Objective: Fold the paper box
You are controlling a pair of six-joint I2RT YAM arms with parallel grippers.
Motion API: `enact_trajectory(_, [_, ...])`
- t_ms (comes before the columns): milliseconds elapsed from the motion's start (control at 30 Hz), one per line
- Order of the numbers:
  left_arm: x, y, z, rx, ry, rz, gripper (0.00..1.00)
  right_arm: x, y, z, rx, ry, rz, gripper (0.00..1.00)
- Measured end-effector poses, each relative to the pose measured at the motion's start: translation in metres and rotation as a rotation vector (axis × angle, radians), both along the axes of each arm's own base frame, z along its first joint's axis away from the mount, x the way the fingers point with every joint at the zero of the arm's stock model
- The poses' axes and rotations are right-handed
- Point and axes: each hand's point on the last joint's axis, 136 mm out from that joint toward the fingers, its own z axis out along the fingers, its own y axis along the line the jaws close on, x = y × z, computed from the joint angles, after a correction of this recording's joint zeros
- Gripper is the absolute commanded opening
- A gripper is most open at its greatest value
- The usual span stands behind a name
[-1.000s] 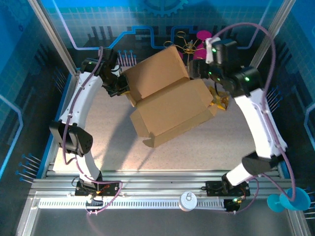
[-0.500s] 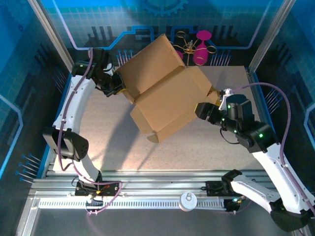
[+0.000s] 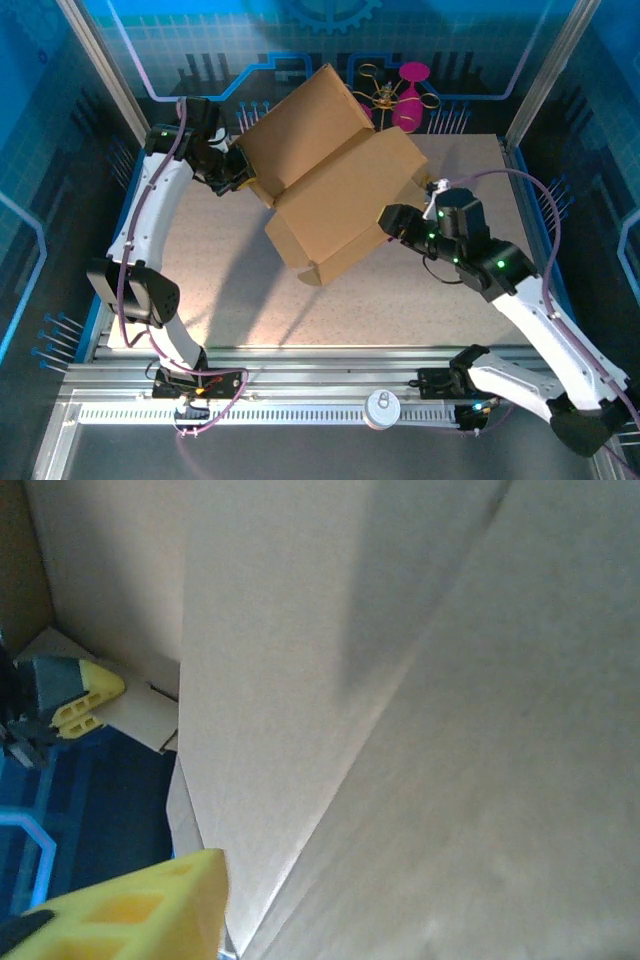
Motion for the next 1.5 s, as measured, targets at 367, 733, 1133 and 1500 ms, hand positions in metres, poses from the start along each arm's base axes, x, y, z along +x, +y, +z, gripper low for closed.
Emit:
enact_trajectory(367, [0.003,-0.001,-0.002,-0.033,0.002,0.022,0.2,0.024,-0.004,-0.001,-0.119,0.023,-0.063,0.0])
enact_trajectory(733, [-0.036,-0.01,-0.017,-0.158,0.049,0.069,0.55,0.037,-0.006,0.021,-0.36,-0.04,0.038,0.0])
enact_trajectory(1133, [-0.053,-0.002,0.056,-0.195,-0.161,0.128,0.55,0.042,-0.002,0.015,-0.603,-0.029,0.227,0.0])
enact_trajectory(1500, [-0.046,0.027,0.08,-0.112,-0.295,0.227,0.54,0.023,-0.006,0.03,-0.79,-0.094,0.394,0.0])
